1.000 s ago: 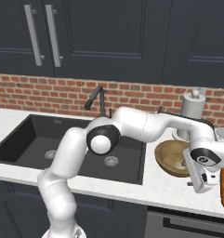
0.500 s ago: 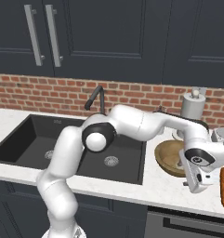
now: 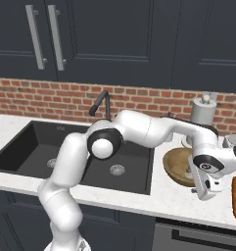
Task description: Pick the garlic from the sink and place it in the bowl. Then pick the bowl and place it in the microwave. Then close the microwave door and press the start button.
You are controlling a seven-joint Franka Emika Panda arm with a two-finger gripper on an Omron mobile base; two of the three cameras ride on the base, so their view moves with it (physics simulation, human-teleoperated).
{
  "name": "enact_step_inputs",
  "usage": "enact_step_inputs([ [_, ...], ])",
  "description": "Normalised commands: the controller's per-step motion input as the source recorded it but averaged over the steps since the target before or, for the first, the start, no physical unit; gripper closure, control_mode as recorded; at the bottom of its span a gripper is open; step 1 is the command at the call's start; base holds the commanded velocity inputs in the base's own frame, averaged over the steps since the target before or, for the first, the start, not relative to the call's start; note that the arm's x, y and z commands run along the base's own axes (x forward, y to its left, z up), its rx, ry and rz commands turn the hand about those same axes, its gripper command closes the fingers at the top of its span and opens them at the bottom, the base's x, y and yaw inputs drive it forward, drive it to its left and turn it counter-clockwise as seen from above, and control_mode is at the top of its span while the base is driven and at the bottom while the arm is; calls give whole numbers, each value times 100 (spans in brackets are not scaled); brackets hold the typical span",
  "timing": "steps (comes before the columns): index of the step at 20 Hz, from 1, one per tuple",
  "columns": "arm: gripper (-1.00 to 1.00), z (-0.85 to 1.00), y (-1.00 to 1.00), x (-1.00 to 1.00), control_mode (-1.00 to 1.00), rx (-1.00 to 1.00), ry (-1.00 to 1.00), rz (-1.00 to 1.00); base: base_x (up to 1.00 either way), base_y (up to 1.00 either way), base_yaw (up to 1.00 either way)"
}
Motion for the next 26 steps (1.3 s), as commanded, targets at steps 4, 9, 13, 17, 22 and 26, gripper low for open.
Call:
enact_step_inputs([
  [4, -100, 0, -17, 9, -100, 4, 0, 0, 0, 0, 0],
  [9, 100, -13, -11, 0, -100, 2, 0, 0, 0, 0, 0],
  [13, 100, -11, -1, 0, -100, 0, 0, -1, 0, 0, 0],
  [17, 100, 0, 0, 0, -100, 3, -3, 0, 0, 0, 0],
  [22, 100, 22, -4, -43, -100, 3, -11, 0, 0, 0, 0],
  [26, 100, 65, 1, -96, -100, 0, -16, 0, 0, 0, 0],
])
